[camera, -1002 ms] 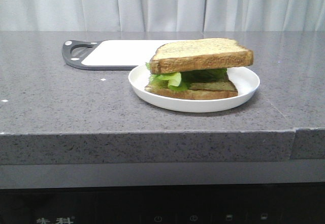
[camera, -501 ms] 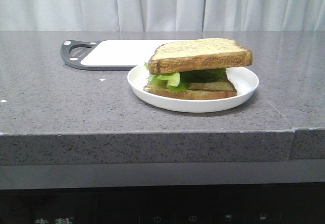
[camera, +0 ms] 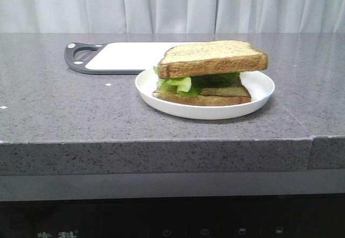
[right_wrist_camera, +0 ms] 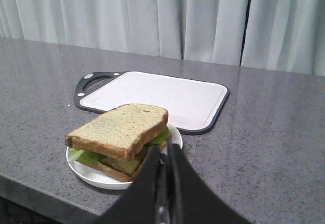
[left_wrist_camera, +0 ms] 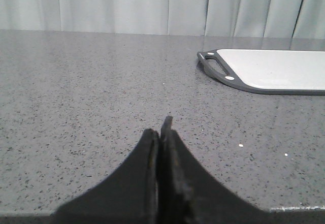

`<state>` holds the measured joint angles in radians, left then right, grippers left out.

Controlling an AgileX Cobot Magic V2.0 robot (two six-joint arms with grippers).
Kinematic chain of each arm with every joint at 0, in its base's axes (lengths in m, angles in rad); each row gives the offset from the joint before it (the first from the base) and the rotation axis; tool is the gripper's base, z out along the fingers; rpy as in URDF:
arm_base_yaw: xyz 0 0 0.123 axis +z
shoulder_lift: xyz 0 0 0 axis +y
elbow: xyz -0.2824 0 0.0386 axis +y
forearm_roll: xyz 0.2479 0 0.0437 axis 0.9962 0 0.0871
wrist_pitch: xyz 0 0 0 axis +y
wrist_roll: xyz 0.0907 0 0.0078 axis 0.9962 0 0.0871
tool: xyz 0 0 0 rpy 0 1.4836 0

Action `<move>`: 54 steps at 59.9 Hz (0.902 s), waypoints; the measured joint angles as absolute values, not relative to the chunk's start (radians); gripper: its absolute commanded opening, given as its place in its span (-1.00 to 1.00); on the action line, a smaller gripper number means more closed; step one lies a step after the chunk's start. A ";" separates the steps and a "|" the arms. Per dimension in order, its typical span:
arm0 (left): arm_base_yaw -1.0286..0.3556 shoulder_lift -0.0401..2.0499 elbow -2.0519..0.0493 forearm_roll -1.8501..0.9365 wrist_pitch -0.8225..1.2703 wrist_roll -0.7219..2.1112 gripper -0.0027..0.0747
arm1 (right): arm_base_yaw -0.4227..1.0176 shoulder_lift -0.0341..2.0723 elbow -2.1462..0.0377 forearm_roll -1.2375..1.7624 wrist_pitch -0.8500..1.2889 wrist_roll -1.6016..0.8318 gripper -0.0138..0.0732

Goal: Left arm grabs bread, right arm adds lettuce

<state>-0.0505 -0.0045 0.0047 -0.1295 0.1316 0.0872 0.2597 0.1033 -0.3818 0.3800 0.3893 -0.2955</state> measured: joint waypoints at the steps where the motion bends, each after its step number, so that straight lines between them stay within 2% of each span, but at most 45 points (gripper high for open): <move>1: -0.051 -0.004 0.005 -0.129 0.132 0.087 -0.98 | 0.260 0.103 -0.382 0.380 0.389 -0.296 -0.82; 33: -0.051 -0.004 0.005 -0.129 0.132 0.087 -0.98 | 0.257 0.103 -0.360 0.374 0.357 -0.284 -0.82; 45: -0.051 -0.004 0.005 -0.129 0.132 0.087 -0.98 | 0.162 0.096 -0.207 0.247 0.200 -0.076 -0.82; 54: -0.051 -0.004 0.005 -0.129 0.132 0.087 -0.99 | 0.097 0.028 -0.068 0.193 0.148 -0.018 -0.82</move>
<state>-0.0505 -0.0045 0.0047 -0.1295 0.1316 0.0872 0.0973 0.0281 -0.0678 0.1933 0.1480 -0.0178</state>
